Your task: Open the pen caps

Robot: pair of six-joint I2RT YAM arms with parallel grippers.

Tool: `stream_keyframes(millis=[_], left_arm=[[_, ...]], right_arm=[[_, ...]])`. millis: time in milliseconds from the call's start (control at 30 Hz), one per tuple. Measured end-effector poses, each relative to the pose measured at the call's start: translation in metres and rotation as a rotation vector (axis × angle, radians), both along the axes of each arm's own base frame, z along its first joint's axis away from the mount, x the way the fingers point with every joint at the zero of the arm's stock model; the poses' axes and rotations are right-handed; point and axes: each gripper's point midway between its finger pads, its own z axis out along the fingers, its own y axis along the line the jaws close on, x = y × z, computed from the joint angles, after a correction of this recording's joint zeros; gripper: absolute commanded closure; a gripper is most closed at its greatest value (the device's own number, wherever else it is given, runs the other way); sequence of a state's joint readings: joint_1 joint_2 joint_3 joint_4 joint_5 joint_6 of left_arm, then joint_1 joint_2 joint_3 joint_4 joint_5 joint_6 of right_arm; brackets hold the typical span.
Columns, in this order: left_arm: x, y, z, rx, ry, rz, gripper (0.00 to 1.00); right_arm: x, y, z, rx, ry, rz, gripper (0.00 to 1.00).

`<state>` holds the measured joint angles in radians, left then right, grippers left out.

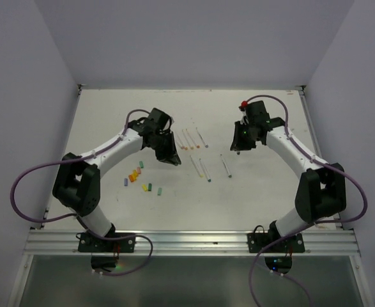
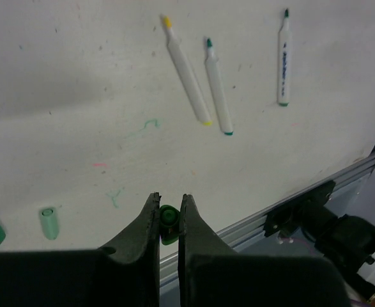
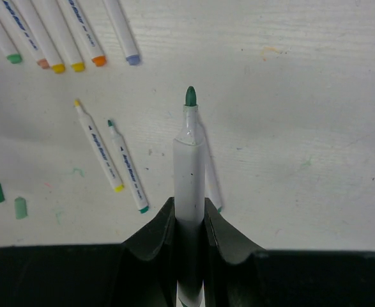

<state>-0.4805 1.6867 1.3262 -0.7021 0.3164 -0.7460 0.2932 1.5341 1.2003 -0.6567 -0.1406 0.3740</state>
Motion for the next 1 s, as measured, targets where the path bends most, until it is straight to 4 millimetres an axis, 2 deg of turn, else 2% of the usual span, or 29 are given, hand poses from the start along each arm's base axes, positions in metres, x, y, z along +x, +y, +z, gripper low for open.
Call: stream_keyframes(millis=[67,167,300,567,700,833,1000], left_arm=[[-0.028,-0.002,-0.019,0.029,0.048,-0.052,1.00],[-0.043,0.009,-0.041,0.073,0.092,-0.065,1.00],[-0.052,0.020,-0.055,0.104,0.107,-0.051,1.00],[-0.066,0.020,-0.068,0.130,0.106,-0.071,1.00],[-0.076,0.020,-0.075,0.150,0.117,-0.087,1.00],[-0.087,0.027,-0.087,0.182,0.152,-0.089,1.00],[-0.095,0.035,-0.097,0.222,0.191,-0.084,1.00]], right_arm=[[0.004,-0.005,-0.008,-0.035,0.016,0.024,1.00],[0.000,-0.009,-0.024,-0.083,0.055,0.068,1.00],[-0.008,-0.016,-0.039,-0.132,0.084,0.103,1.00],[-0.037,-0.030,-0.074,-0.184,0.174,0.108,0.98],[-0.043,-0.033,-0.083,-0.191,0.186,0.109,0.96],[-0.047,-0.034,-0.089,-0.193,0.193,0.109,0.92],[-0.043,-0.033,-0.089,-0.188,0.176,0.107,0.83]])
